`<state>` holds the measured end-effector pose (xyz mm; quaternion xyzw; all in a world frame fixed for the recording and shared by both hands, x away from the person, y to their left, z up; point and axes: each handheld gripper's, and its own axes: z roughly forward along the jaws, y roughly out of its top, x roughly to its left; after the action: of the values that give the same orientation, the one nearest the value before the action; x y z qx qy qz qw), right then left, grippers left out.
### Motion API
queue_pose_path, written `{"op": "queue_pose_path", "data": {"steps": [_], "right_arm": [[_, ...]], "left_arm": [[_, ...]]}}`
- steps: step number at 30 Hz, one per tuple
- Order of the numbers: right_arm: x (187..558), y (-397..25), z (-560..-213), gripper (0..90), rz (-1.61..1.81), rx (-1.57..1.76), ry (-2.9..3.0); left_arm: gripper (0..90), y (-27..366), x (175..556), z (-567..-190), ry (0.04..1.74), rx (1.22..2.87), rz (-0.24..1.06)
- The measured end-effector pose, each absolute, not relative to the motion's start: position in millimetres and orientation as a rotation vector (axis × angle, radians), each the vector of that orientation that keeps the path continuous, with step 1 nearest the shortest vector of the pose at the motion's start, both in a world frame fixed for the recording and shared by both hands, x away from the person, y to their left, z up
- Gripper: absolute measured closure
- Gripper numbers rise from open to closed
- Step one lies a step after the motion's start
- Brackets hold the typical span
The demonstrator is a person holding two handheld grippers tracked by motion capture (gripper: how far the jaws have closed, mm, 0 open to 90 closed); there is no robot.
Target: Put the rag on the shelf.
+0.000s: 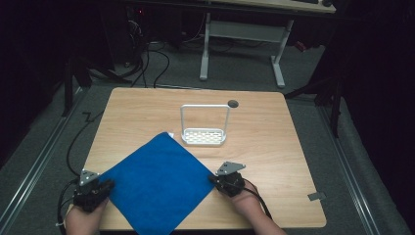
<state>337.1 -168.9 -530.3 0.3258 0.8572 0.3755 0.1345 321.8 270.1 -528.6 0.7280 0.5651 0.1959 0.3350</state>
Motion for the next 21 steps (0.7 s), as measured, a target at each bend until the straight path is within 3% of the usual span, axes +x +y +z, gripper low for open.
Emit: {"op": "queue_pose_path", "data": {"steps": [9,13,15,21], "right_arm": [[302,-177,-531,89.9,1.110,0.947,2.483],[298,-177,-530,85.1,1.134,0.940,2.491],[306,-173,-522,84.6,1.180,0.930,2.450],[342,-151,-518,85.1,1.155,0.914,2.415]], "left_arm": [[79.3,266,362,-530,1.467,1.880,0.509],[78.3,263,364,-530,1.475,1.878,0.515],[73.4,264,357,-528,1.483,1.856,0.515],[71.0,263,332,-527,1.474,1.844,0.454]]}}
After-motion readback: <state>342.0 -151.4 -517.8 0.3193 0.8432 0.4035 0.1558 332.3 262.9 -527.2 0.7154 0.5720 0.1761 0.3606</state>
